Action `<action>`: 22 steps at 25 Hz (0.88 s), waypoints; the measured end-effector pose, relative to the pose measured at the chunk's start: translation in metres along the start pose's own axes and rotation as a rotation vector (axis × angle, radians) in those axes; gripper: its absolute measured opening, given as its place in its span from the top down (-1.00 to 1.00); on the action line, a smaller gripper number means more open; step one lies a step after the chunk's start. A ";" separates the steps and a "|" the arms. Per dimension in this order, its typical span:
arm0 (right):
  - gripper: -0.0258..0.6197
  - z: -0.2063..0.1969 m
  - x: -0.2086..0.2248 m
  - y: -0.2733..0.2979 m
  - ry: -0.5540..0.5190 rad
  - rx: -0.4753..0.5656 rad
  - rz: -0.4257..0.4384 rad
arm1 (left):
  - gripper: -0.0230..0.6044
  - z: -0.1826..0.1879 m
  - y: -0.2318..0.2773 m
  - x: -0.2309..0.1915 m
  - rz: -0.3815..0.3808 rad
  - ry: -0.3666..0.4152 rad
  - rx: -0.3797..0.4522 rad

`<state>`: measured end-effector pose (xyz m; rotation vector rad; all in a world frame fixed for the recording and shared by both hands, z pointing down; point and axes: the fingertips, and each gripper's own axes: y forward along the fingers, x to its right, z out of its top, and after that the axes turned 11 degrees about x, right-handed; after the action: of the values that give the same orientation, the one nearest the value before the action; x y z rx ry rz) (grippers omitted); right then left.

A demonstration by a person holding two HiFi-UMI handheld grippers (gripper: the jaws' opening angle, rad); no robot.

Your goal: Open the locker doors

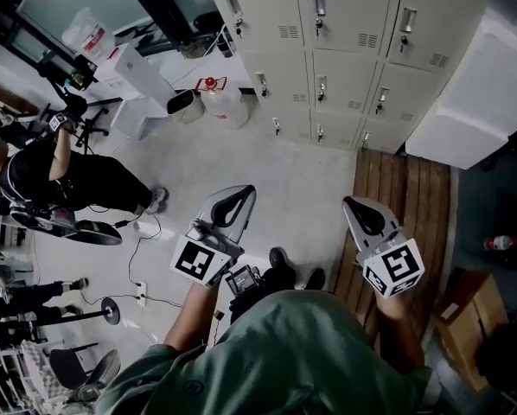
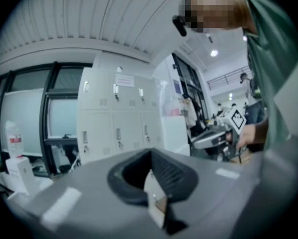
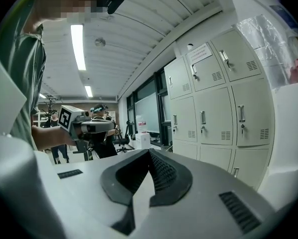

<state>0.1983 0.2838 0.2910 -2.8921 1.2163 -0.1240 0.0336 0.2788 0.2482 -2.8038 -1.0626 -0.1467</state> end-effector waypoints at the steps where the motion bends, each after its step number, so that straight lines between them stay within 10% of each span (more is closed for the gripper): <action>1: 0.92 -0.001 0.002 0.004 0.002 -0.002 -0.001 | 0.93 -0.004 0.001 -0.005 -0.002 0.001 -0.011; 22: 0.92 0.001 0.032 0.172 -0.039 -0.057 -0.087 | 0.93 -0.054 0.047 -0.176 -0.049 -0.080 0.059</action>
<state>0.0979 0.1413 0.2866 -2.9820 1.1066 -0.0334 -0.0683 0.1203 0.2724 -2.7535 -1.1337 -0.0080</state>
